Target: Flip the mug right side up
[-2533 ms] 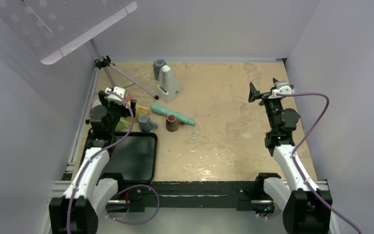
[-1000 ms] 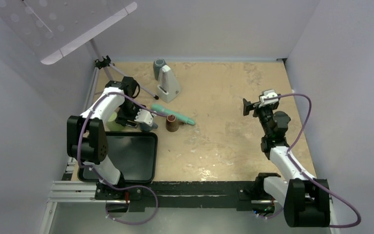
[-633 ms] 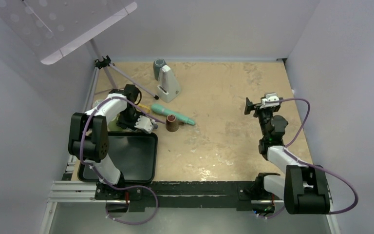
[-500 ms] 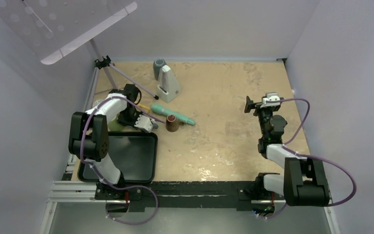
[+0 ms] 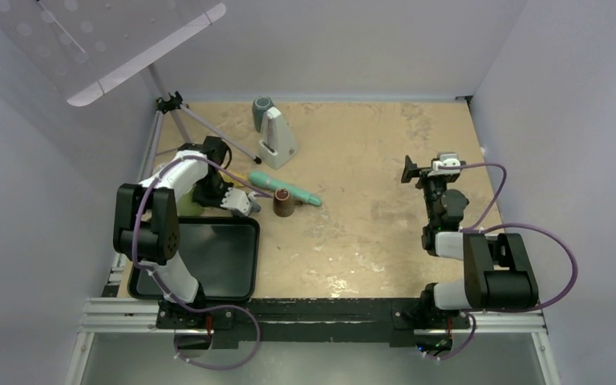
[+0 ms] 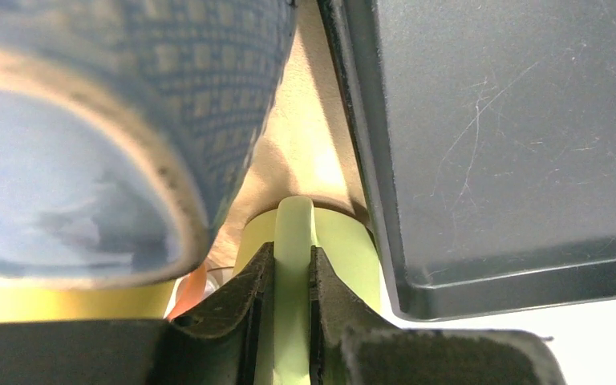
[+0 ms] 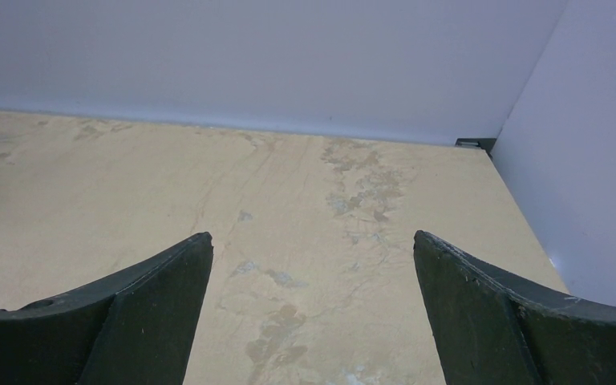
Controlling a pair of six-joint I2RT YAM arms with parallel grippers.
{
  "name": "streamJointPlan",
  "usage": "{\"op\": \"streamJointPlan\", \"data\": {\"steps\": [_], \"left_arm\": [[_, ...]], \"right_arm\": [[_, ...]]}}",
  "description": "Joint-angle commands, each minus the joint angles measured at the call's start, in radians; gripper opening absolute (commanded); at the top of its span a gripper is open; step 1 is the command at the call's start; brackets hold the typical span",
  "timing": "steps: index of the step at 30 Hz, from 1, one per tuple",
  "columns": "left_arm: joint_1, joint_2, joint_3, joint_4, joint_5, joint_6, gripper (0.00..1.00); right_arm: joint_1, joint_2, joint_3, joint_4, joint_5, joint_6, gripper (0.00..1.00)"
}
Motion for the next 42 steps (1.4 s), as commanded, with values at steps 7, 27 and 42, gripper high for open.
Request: {"op": "streamJointPlan", "data": {"steps": [7, 27, 42], "left_arm": [[0.008, -0.146, 0.087, -0.083, 0.075, -0.063, 0.0], [0.011, -0.445, 0.104, -0.057, 0.332, -0.76, 0.0], [0.047, -0.553, 0.246, -0.138, 0.365, -1.015, 0.0]], "right_arm": [[-0.002, 0.001, 0.036, 0.045, 0.082, 0.033, 0.99], [-0.002, 0.001, 0.035, 0.047, 0.087, 0.031, 0.99], [-0.002, 0.001, 0.035, 0.048, 0.087, 0.031, 0.99]]}}
